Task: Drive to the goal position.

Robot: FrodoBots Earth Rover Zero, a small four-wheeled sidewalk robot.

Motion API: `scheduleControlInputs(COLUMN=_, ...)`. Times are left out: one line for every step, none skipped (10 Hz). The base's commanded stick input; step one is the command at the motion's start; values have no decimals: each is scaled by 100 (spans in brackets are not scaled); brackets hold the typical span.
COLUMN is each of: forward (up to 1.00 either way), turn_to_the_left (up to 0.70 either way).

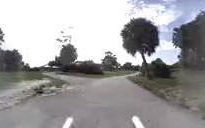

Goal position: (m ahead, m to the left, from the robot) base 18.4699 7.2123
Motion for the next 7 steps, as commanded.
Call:
scheduleControlInputs(forward=69, turn_to_the_left=33)
scheduleControlInputs(forward=69, turn_to_the_left=34)
scheduleControlInputs(forward=69, turn_to_the_left=34)
scheduleControlInputs(forward=69, turn_to_the_left=34)
scheduleControlInputs(forward=69, turn_to_the_left=34)
scheduleControlInputs(forward=69, turn_to_the_left=34)
scheduleControlInputs(forward=69, turn_to_the_left=34)
